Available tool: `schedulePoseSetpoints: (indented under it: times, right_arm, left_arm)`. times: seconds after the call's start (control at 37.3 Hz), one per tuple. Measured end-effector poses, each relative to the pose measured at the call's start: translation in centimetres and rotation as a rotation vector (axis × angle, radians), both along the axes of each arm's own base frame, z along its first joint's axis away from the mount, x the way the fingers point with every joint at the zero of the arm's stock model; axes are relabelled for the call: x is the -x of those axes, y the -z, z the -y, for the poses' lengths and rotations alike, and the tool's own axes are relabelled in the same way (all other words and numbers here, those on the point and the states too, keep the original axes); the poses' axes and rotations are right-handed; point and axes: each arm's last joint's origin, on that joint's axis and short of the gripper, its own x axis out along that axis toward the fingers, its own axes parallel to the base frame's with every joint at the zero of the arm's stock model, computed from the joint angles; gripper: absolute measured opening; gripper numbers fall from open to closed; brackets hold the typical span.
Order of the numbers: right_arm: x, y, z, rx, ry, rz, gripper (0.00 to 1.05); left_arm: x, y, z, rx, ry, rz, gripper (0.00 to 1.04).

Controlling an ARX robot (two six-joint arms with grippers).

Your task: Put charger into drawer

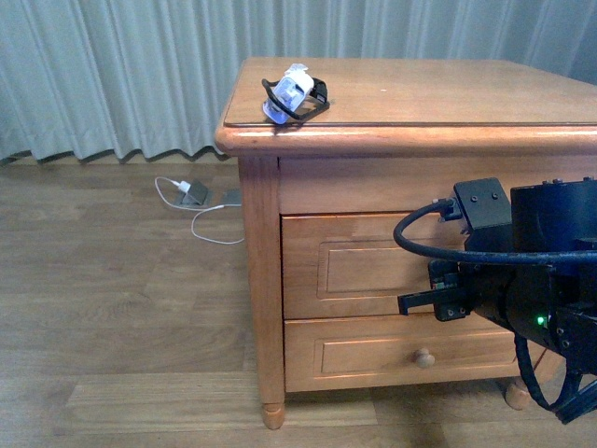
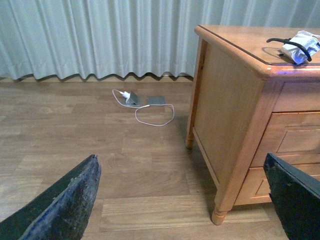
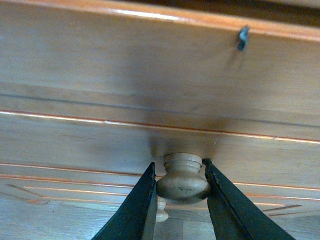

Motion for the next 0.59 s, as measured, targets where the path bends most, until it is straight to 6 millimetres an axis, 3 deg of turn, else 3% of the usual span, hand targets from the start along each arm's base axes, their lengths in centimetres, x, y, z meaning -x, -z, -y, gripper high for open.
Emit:
schedulePoseSetpoints:
  times: [0.32,0.59]
  right_arm:
    - [0.9,-0.4,0.7,-0.031,-0.013,-0.058,0.22]
    - [6.2,-1.2,2.5,-0.062,-0.051,-0.180,0.22]
  left_arm:
    - [0.0,0.0,0.0,0.000,0.000,0.000,0.98]
    - [0.0,0.0,0.0,0.000,0.000,0.000,0.98]
